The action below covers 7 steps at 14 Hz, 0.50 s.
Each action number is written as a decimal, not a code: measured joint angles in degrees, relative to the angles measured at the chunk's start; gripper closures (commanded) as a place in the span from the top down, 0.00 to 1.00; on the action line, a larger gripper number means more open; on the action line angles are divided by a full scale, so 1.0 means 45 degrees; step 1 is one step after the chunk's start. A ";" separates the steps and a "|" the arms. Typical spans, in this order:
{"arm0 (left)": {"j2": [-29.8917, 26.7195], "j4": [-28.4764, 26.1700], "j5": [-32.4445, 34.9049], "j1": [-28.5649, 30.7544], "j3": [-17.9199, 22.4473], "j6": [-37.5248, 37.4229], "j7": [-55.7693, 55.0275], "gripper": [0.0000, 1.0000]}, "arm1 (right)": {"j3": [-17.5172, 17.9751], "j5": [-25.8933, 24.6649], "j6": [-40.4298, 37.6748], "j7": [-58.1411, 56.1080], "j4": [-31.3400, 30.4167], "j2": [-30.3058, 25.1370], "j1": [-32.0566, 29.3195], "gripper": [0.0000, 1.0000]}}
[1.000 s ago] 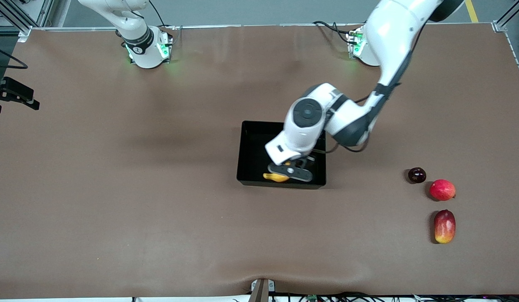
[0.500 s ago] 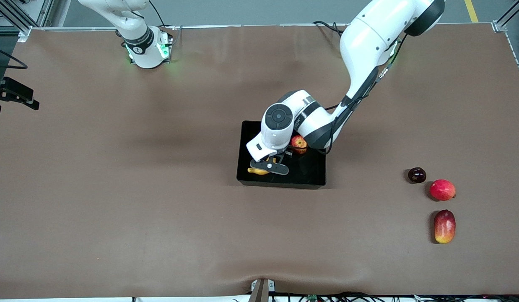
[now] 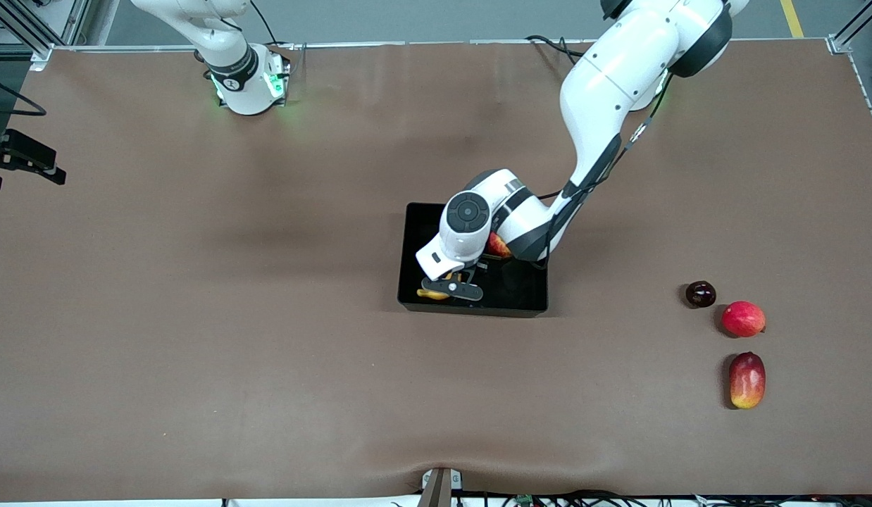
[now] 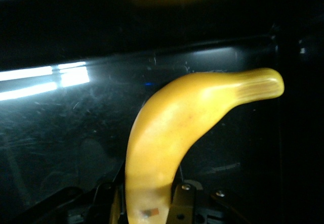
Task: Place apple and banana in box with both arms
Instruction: 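Lower the banana into the box beside the apple and open the left gripper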
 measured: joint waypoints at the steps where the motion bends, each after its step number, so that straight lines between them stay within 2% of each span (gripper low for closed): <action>1: 0.0021 0.0043 0.0000 -0.0037 0.0019 -0.0002 -0.0019 0.25 | -0.0001 0.0000 0.0000 0.0002 0.0000 0.0000 0.0000 1.00; 2: 0.0023 0.0061 0.0000 -0.0043 0.0020 -0.0002 -0.0044 0.36 | -0.0001 0.0000 0.0000 0.0003 0.0000 0.0000 0.0000 1.00; 3: 0.0023 0.0070 0.0000 -0.0042 0.0027 0.0001 -0.0105 0.63 | -0.0002 0.0000 0.0000 0.0003 0.0000 0.0000 -0.0001 1.00; 4: 0.0024 0.0104 0.0000 -0.0039 0.0067 0.0014 -0.0191 1.00 | -0.0002 0.0000 0.0000 0.0004 0.0000 0.0000 0.0000 1.00; 7: -0.0088 0.0429 0.0000 -0.0008 0.0527 0.0101 -0.0167 1.00 | -0.0004 0.0000 0.0000 0.0006 0.0000 0.0000 -0.0001 1.00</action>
